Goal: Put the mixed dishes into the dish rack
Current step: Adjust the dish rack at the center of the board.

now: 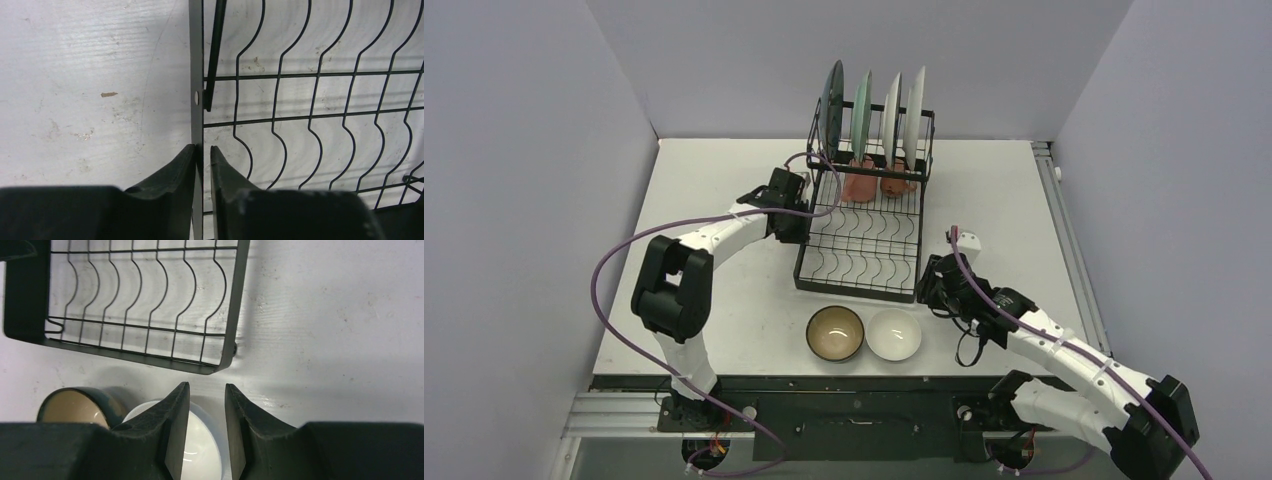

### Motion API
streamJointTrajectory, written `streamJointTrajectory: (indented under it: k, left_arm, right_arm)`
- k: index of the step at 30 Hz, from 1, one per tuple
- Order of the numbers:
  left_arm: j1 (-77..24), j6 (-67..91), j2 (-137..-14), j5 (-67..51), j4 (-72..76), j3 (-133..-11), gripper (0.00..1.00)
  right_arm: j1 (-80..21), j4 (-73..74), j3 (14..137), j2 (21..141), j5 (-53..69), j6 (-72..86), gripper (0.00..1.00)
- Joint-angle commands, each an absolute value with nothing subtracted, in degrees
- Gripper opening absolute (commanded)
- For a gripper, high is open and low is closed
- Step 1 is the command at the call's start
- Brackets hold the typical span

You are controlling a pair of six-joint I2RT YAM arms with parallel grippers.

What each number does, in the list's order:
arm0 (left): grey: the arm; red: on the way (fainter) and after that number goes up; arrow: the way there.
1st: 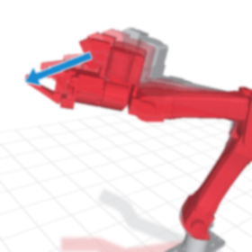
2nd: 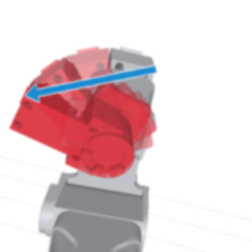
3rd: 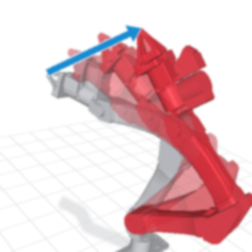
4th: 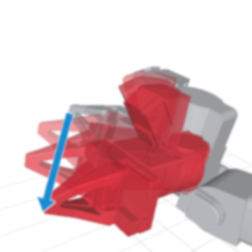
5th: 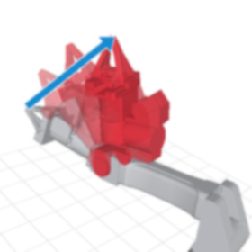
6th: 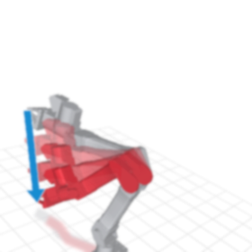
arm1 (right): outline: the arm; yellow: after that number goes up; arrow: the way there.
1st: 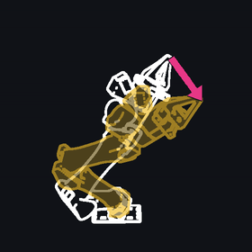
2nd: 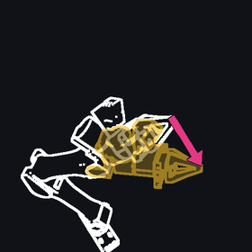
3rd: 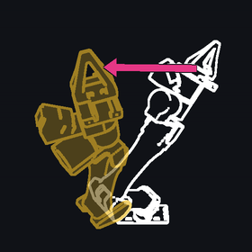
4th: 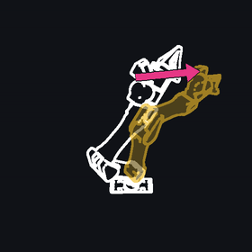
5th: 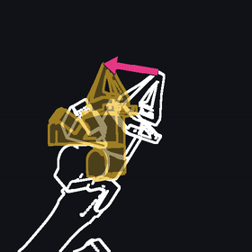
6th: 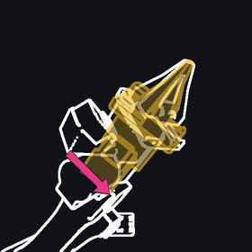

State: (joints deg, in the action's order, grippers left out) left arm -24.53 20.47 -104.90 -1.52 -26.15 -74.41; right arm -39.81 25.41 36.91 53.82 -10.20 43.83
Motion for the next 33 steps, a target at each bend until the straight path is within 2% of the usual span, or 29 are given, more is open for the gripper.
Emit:
streamJointTrajectory:
  k: [1, 2, 3, 11, 24, 31, 33]
  left_arm:
    - [-24.3, 22.0, -105.9, -3.5, -25.6, -76.5, 0.1]
    - [-24.3, 22.4, -105.9, -4.3, -25.5, -76.4, 0.02]
    - [-24.3, 22.8, -106.0, -4.8, -25.5, -76.4, 0.0]
    - [-24.3, 28.6, -104.2, -10.1, -18.9, -70.3, 0.0]
    - [-25.5, 32.2, -100.3, -12.9, -14.9, -64.1, 0.0]
    - [-25.8, 32.4, -97.2, -12.9, -14.3, -59.9, 0.0]
    - [-26.2, 32.4, -96.3, -12.8, -14.2, -58.8, 0.0]
  right_arm:
    - [-41.0, 26.7, 36.9, 56.2, -14.6, 45.0, 0.29]
    - [-41.2, 26.5, 36.8, 56.4, -14.7, 45.1, 0.29]
    - [-41.2, 26.3, 36.6, 56.9, -14.4, 45.2, 0.28]
    - [-43.1, 25.0, 36.1, 61.4, -13.2, 44.4, 0.25]
    - [-43.3, 21.3, 38.0, 69.1, -15.8, 44.9, 0.11]
    - [-38.1, 18.1, 39.6, 72.8, -16.3, 44.2, 0.0]
    - [-36.6, 16.8, 39.7, 73.5, -15.6, 44.1, 0.0]
